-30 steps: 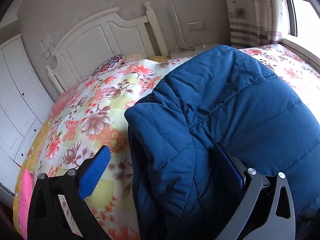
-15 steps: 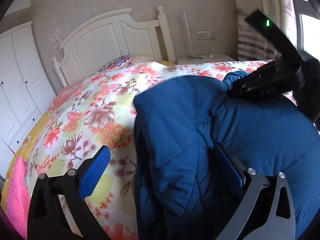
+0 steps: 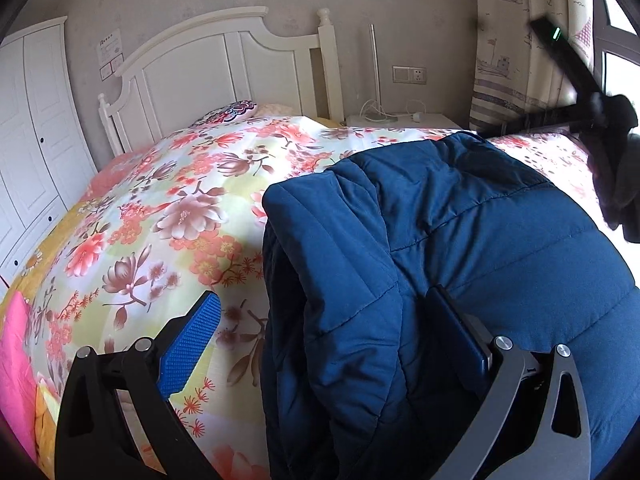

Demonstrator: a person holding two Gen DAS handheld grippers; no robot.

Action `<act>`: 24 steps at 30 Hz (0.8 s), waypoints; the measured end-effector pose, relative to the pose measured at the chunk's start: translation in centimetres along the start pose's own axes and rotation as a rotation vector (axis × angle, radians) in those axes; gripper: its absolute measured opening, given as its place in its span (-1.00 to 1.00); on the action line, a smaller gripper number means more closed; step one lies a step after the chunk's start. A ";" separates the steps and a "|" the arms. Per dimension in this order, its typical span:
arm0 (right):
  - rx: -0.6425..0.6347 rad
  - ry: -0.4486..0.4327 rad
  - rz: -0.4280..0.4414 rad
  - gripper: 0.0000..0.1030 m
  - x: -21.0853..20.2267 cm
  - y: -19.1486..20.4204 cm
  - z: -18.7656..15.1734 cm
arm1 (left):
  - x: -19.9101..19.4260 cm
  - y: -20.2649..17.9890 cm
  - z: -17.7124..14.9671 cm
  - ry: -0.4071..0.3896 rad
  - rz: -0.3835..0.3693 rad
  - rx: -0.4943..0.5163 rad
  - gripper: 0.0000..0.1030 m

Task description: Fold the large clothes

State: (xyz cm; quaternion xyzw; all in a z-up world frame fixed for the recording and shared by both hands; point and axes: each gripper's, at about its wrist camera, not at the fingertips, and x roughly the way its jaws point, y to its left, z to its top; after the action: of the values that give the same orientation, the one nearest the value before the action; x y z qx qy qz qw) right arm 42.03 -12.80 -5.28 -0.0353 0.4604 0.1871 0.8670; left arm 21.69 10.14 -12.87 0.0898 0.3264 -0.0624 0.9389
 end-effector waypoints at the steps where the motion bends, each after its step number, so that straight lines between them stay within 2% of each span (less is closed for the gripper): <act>1: -0.025 -0.019 -0.013 -0.25 1.1 0.6 -0.6 | 0.0 0.1 0.0 0.001 0.004 -0.002 0.91; 2: -0.007 -0.018 -0.003 -0.25 1.3 0.6 -0.5 | 0.1 0.1 0.0 0.006 0.010 -0.003 0.91; 4: -0.017 0.050 -0.013 -0.25 1.4 0.7 0.6 | 0.2 0.3 0.0 0.009 -0.001 -0.014 0.91; 6: -0.133 0.090 -0.112 -0.25 0.4 2.2 2.0 | 0.1 0.2 0.0 0.008 0.001 -0.006 0.91; 7: -0.155 0.069 -0.151 -0.25 -0.4 2.8 2.5 | 0.0 0.1 0.0 0.005 0.006 -0.003 0.91; 8: -0.159 0.028 -0.150 -0.25 -1.5 3.4 3.1 | -0.1 0.0 0.0 0.002 0.009 -0.001 0.91; 10: -0.155 -0.025 -0.075 -0.25 -2.8 4.9 3.6 | 0.0 0.0 0.0 0.002 0.008 -0.003 0.91; 11: -0.183 0.009 -0.071 -0.25 -2.0 5.8 3.5 | 0.0 0.1 0.0 0.002 0.004 -0.006 0.91; 13: -0.311 0.154 -0.118 -0.24 2.3 8.5 1.8 | 0.1 0.2 0.0 0.004 0.004 -0.007 0.91; 14: -0.360 0.124 -0.169 -0.21 2.8 9.4 1.3 | 0.1 0.3 0.0 0.004 0.009 -0.009 0.91; 17: -0.389 0.163 -0.238 -0.22 2.2 10.8 2.5 | 0.4 0.8 -0.1 0.016 -0.021 -0.030 0.91; 18: -0.385 0.129 -0.225 -0.22 1.0 11.4 3.0 | 0.3 0.8 -0.1 0.016 -0.024 -0.031 0.91; 19: -0.375 0.072 -0.172 -0.22 -0.5 12.2 3.6 | 0.3 0.8 -0.1 0.014 -0.022 -0.030 0.91; 21: -0.373 0.020 -0.082 -0.22 -2.0 13.8 3.9 | 0.3 0.7 -0.1 0.011 -0.021 -0.030 0.91; 22: -0.408 0.041 -0.053 -0.22 -1.4 15.1 3.6 | 0.3 0.7 -0.1 0.010 -0.021 -0.030 0.91; 24: -0.496 0.136 -0.106 -0.24 2.0 17.1 2.3 | 0.2 0.7 -0.2 0.010 -0.023 -0.034 0.91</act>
State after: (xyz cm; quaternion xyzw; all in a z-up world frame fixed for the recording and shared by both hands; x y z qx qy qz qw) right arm 38.70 4.20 -3.64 -0.2832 0.4551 0.2458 0.8076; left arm 21.88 10.86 -13.06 0.0704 0.3331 -0.0670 0.9379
